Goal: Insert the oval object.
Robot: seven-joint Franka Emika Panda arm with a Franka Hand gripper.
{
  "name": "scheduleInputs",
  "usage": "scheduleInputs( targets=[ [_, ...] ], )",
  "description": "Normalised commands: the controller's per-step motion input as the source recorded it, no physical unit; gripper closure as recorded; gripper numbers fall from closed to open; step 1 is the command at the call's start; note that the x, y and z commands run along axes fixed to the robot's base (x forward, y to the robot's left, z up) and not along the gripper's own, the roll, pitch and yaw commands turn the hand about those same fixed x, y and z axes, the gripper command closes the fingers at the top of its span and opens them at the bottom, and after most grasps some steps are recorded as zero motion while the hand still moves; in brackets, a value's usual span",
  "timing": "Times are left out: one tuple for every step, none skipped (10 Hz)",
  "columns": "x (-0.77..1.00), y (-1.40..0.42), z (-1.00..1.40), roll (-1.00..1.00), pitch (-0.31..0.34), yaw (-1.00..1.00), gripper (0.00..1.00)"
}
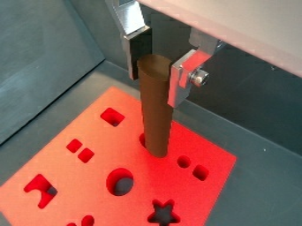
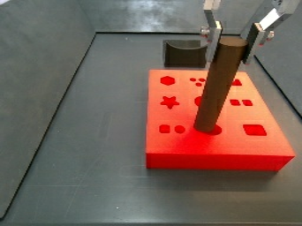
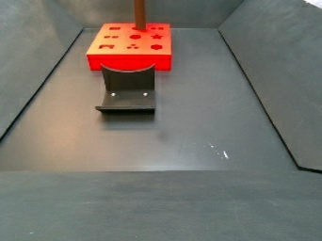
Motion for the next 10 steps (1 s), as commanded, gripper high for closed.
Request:
scheduleInputs(
  targets=[
    [0.14,0.00,-0.10,0.00,0.000,0.55,1.00],
    [0.14,0.00,-0.04,0.00,0.000,0.60,1.00],
    [0.00,0.00,0.00,0.00,0.000,0.11,1.00],
    [0.00,0.00,-0.03,0.00,0.000,0.00,1.00],
    [0.21,-0.25,0.00,0.00,0.000,0.00,1.00],
    [0.28,-0.24,0.00,0.00,0.000,0.00,1.00],
    [0.12,-0.05,0.00,0.00,0.000,0.00,1.00],
    [0.00,0.01,-0.09,0.04,0.000,0.00,1.00],
    [0.00,0.09,-0.18,0.08,0.000,0.00,1.00],
    [0.00,0.00,-0.11,0.04,0.000,0.00,1.00]
  ],
)
